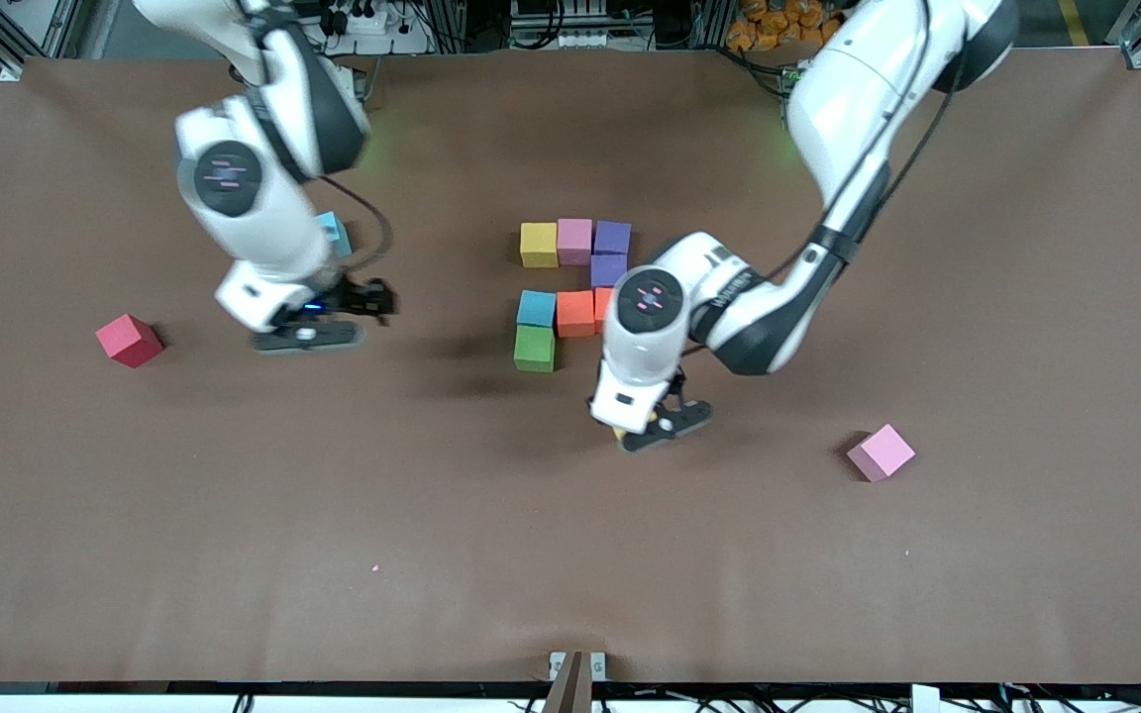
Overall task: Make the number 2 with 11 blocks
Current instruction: 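Reach the red cube with the right gripper while the left gripper lowers yellow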
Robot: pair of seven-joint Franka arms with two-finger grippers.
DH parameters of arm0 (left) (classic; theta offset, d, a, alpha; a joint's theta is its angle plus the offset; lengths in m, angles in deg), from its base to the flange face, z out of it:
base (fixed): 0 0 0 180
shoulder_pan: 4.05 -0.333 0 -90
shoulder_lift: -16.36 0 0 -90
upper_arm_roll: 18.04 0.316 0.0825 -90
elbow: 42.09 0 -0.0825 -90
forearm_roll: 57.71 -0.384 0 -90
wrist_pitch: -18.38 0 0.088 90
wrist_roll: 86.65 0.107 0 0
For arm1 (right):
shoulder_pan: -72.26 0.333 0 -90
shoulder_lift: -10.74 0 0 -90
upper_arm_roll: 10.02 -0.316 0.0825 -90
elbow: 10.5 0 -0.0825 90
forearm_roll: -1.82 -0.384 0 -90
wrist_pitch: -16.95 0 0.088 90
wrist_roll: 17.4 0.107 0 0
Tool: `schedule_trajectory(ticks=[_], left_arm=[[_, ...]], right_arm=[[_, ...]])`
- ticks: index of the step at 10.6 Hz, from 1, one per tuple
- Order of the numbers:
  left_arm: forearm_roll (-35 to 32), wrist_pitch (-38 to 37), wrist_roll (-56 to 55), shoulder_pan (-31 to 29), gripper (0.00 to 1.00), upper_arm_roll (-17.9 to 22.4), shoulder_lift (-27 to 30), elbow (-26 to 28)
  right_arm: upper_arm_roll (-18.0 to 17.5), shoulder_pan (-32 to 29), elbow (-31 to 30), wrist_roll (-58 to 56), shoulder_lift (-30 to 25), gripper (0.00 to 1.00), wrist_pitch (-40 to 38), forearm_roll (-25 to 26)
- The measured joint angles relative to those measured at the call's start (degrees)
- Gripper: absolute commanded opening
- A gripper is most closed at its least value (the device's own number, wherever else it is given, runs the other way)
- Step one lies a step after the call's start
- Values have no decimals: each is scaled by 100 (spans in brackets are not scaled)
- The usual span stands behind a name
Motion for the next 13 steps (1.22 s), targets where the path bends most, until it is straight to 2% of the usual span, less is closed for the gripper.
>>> schedule_trajectory(ticks=[6,8,10,13], left_arm=[[0,44,175,590,10,50,-386,-750],[0,250,631,587,10,81,-439,-875],[44,690,1086,573,10,101,-509,-915],[250,974,1469,587,6,95,-669,-919]], right_arm=[[12,-1953,-866,-3346,-153,100,376,13],[8,-2340,-976,-3902,-154,100,550,350],[5,-2932,-1270,-4376,-78,100,1182,557],[16,-3915,-1585,-5495,474,100,2172,692]])
